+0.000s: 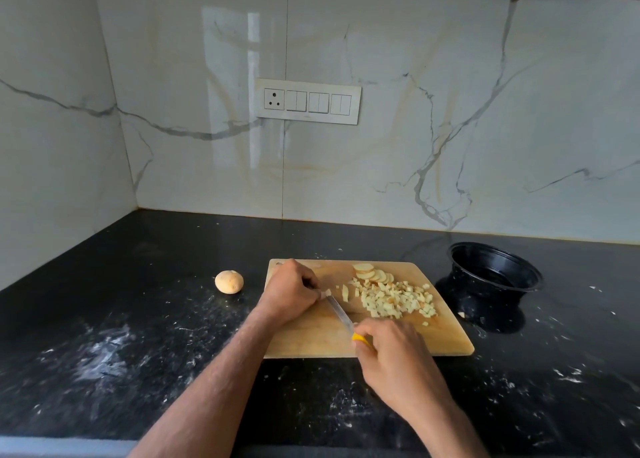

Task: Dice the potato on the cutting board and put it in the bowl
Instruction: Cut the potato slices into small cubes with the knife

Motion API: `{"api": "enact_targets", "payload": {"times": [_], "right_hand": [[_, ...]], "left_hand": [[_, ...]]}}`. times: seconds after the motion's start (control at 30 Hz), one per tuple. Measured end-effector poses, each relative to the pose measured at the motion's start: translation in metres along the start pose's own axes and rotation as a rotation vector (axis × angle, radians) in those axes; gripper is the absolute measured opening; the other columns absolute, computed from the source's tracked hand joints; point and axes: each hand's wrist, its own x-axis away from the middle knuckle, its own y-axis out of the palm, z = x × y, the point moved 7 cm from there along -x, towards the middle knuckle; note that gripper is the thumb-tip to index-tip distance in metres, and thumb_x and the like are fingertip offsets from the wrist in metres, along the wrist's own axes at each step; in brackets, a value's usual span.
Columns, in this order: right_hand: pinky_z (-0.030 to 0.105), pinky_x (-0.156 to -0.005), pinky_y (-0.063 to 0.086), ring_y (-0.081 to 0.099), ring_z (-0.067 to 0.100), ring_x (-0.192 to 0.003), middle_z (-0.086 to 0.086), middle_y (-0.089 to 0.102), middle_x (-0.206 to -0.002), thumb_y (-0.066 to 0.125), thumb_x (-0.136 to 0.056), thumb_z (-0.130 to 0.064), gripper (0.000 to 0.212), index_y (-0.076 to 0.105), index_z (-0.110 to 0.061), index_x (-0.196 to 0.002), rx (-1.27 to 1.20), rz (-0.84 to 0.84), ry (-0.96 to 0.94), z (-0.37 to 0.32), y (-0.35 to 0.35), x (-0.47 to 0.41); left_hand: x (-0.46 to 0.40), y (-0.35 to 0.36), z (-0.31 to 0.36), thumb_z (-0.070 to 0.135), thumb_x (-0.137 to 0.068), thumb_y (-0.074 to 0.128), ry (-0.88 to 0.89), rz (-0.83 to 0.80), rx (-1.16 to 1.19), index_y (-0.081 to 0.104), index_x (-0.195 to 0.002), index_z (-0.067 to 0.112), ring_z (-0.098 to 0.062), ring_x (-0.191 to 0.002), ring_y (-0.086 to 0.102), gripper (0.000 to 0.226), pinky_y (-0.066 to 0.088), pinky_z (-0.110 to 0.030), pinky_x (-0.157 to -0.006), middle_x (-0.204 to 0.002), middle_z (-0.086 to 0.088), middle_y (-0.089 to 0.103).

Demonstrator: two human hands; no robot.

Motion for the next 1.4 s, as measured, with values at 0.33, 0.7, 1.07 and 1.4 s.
{"api": "enact_targets", "payload": {"times": [0.33, 0.7, 1.07, 1.4], "right_hand": [[0.005, -0.058, 0.043, 0.059, -0.002, -0.074, -0.012, 0.072, -0.107, 0.061, -0.098, -0.023, 0.025, 0.07, -0.025, -0.122, 0.074, 0.117, -0.029, -0.038, 0.014, -0.019], [0.015, -0.07, 0.056, 0.067, 0.004, -0.079, -0.009, 0.074, -0.096, 0.063, -0.095, -0.024, 0.02, 0.073, -0.024, -0.112, 0.154, 0.21, 0.141, -0.008, -0.005, -0.013], [0.013, -0.066, 0.05, 0.067, 0.002, -0.074, -0.011, 0.076, -0.097, 0.071, -0.089, -0.023, 0.018, 0.076, -0.023, -0.106, 0.149, 0.259, 0.061, 0.017, -0.02, -0.026], [0.035, -0.073, 0.061, 0.073, 0.019, -0.082, -0.005, 0.078, -0.098, 0.073, -0.084, -0.019, 0.019, 0.078, -0.019, -0.103, 0.056, 0.423, 0.091, 0.073, -0.043, -0.045]], "left_hand": [[-0.002, -0.019, -0.015, 0.014, -0.09, 0.074, -0.097, 0.172, 0.262, 0.081, -0.082, 0.017, -0.006, -0.078, 0.067, 0.011, 0.048, -0.018, -0.071, -0.079, 0.008, 0.075], [-0.003, -0.002, 0.005, 0.011, -0.089, 0.073, 0.078, 0.1, 0.109, 0.081, -0.086, 0.016, 0.002, -0.077, 0.066, 0.01, 0.047, -0.007, -0.07, -0.08, 0.013, 0.072], [-0.003, 0.01, 0.009, 0.013, -0.09, 0.072, 0.101, 0.064, 0.025, 0.08, -0.087, 0.022, 0.002, -0.079, 0.063, 0.012, 0.043, -0.002, -0.067, -0.082, 0.016, 0.072], [-0.006, 0.018, 0.038, 0.017, -0.091, 0.074, 0.26, 0.037, 0.019, 0.074, -0.094, 0.032, 0.007, -0.083, 0.06, 0.015, 0.042, -0.005, -0.067, -0.087, 0.024, 0.065]]}}
